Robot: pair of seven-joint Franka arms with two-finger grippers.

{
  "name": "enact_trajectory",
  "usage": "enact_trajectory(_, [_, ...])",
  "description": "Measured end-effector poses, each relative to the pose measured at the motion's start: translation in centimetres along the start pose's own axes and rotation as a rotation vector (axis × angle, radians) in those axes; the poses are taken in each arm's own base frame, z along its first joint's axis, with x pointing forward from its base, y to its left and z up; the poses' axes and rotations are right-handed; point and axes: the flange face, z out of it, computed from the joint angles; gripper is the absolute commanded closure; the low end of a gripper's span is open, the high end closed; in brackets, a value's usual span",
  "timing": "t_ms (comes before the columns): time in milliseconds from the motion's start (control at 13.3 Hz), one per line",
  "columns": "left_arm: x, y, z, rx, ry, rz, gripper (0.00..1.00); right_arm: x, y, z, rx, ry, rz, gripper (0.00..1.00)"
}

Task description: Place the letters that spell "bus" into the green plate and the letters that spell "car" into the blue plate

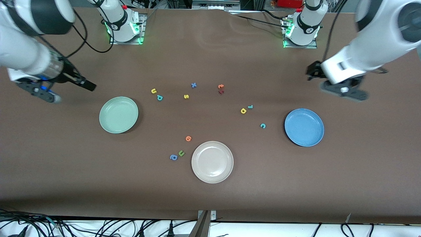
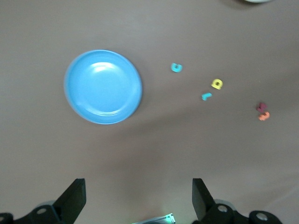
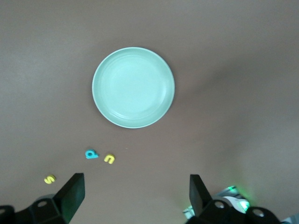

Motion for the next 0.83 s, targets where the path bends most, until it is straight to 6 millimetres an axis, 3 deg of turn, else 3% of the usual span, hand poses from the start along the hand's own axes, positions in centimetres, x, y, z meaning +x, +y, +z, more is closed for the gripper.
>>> enact_trajectory(226, [3.5, 3.5, 5.6, -0.054, -0.026, 0.055, 0.0, -2.5, -4.1, 6.4, 0.025, 0.037, 0.059, 0.02])
enact_trajectory(452, [4.3, 7.7, 10.8, -0.046, 0.007, 0.12, 0.0, -5.7, -6.3, 14.1, 0.053, 0.062, 0.106, 0.02])
enact_trajectory(677, [3.9, 10.9, 17.1, -0.038, 0.07, 0.176, 0.0, -7.7, -6.5, 17.5, 0.049, 0.06, 0.122, 0.02])
enact_trajectory(828, [3.2, 11.5, 21.0, -0.027, 0.084, 0.204, 0.0, -8.6, -7.1, 18.8, 0.075, 0.076, 0.14, 0.02])
